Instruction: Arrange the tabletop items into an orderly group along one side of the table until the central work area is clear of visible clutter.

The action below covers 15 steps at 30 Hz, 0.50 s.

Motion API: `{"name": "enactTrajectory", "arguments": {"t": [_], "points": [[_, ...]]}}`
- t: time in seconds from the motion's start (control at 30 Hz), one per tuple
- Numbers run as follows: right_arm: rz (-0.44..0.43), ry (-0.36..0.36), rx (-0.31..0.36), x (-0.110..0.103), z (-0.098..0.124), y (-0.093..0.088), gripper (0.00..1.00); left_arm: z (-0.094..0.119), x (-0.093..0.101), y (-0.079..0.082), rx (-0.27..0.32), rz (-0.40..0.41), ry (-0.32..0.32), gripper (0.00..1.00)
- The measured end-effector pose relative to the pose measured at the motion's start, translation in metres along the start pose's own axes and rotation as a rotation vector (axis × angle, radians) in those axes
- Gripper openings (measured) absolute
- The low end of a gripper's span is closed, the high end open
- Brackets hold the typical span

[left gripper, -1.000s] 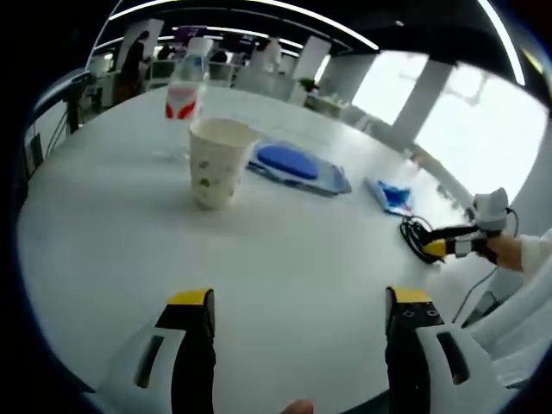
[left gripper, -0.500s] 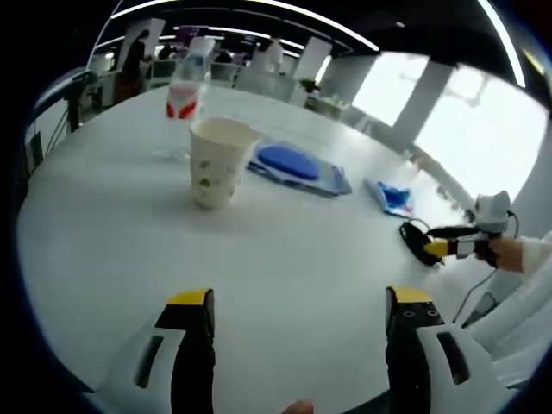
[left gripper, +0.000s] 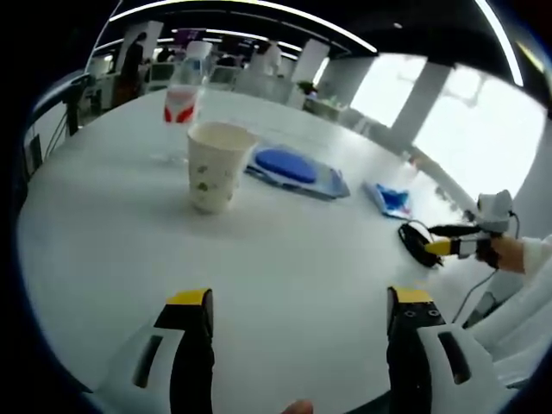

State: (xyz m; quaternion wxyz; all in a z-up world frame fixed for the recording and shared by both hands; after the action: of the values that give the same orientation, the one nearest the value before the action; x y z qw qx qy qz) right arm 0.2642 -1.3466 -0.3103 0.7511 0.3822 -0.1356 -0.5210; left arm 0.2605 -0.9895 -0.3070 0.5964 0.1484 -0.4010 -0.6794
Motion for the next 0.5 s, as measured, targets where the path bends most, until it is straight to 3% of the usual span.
{"name": "enactTrajectory", "arguments": {"t": [0.5], "points": [[-0.004,0.003,0.029,-0.007,0.004,0.011,0.67,0.005,0.014,0.013,0.028,-0.079,-0.039,0.79]]}}
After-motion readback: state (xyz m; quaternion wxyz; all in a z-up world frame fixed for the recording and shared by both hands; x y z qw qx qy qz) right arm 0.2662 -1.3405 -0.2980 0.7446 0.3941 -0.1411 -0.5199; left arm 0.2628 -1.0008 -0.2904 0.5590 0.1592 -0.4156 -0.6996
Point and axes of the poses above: the point that each gripper's makers call its tool centre point, and the gripper's own axes: z roughly backward along the fingers, x roughly to its right, y roughly out of its top, the point moved 6 cm from there along z, roughly backward along the fingers, and after that the axes turned 10 degrees about y, right-handed, at the moved point
